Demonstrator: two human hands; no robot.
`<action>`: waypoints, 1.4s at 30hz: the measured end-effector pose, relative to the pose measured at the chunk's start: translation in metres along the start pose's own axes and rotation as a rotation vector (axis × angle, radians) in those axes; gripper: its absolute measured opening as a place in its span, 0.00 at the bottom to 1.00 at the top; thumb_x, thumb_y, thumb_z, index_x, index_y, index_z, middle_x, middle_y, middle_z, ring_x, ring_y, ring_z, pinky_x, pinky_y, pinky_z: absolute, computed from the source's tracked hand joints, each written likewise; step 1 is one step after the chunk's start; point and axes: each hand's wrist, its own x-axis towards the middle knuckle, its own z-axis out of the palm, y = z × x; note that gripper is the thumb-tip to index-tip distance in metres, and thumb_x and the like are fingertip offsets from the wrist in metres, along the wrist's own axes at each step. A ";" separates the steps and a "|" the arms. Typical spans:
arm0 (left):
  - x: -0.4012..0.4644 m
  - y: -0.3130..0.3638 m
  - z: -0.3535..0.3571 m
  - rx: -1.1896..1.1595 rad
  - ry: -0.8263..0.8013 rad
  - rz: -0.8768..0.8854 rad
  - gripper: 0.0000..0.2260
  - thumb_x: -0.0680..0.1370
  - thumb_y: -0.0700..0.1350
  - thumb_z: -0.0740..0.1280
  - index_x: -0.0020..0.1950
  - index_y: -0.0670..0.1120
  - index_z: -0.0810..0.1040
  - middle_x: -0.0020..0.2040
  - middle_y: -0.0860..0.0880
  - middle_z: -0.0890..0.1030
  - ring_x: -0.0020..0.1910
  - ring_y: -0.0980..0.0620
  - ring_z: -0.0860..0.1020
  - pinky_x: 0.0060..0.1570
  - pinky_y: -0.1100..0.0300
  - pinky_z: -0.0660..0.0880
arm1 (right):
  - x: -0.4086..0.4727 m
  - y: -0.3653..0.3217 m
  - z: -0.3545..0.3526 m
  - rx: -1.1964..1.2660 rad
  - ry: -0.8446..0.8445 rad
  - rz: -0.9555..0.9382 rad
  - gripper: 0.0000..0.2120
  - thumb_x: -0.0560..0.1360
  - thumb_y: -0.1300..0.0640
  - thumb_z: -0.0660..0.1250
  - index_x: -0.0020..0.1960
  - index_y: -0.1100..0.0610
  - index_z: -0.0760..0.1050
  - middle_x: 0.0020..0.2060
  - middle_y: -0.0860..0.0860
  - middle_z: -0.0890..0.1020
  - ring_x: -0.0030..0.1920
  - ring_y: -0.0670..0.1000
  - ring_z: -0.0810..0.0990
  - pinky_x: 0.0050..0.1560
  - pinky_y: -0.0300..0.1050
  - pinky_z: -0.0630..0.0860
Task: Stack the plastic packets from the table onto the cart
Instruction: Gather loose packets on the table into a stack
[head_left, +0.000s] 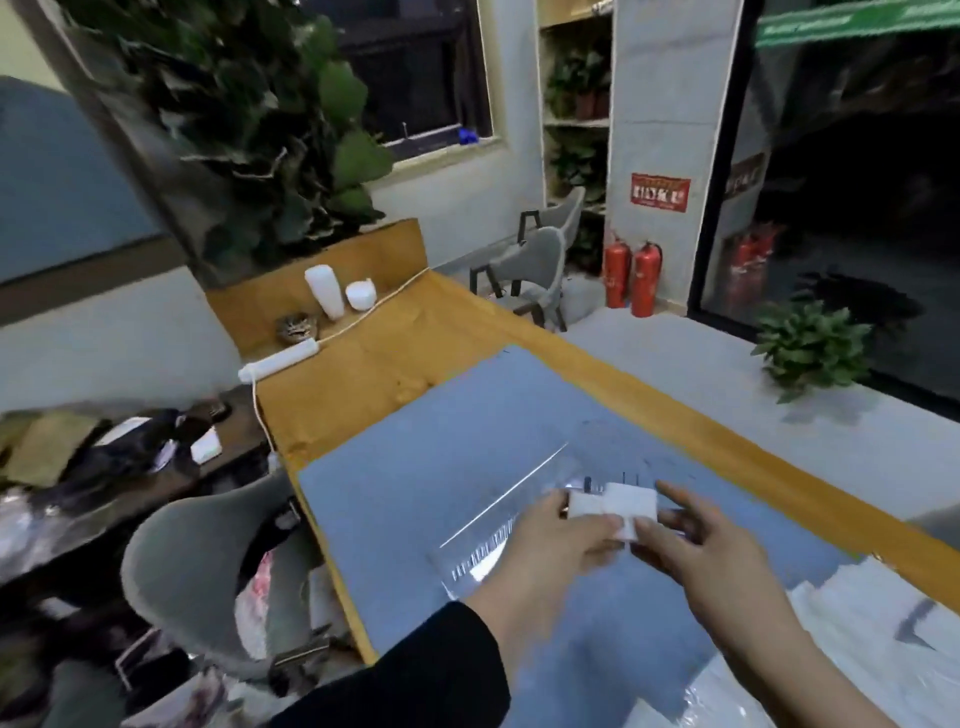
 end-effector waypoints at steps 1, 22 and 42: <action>0.018 0.019 -0.019 0.002 -0.002 0.024 0.12 0.77 0.37 0.72 0.60 0.40 0.79 0.55 0.41 0.86 0.51 0.46 0.85 0.53 0.57 0.81 | 0.024 -0.010 0.022 0.012 -0.014 0.003 0.17 0.77 0.61 0.72 0.63 0.49 0.78 0.46 0.49 0.87 0.45 0.51 0.87 0.60 0.56 0.79; 0.391 0.043 -0.490 -0.177 0.651 -0.022 0.06 0.77 0.35 0.71 0.54 0.37 0.81 0.49 0.39 0.86 0.44 0.46 0.85 0.46 0.57 0.82 | 0.442 0.080 0.532 -0.370 -0.511 -0.066 0.12 0.75 0.56 0.68 0.57 0.48 0.83 0.44 0.41 0.86 0.44 0.43 0.83 0.47 0.45 0.79; 0.500 0.050 -0.582 0.740 0.894 -0.183 0.25 0.83 0.61 0.60 0.64 0.40 0.76 0.63 0.40 0.78 0.52 0.41 0.76 0.46 0.56 0.68 | 0.529 0.103 0.605 -0.858 -0.476 -0.367 0.10 0.80 0.52 0.65 0.58 0.55 0.79 0.53 0.55 0.81 0.55 0.59 0.78 0.53 0.55 0.76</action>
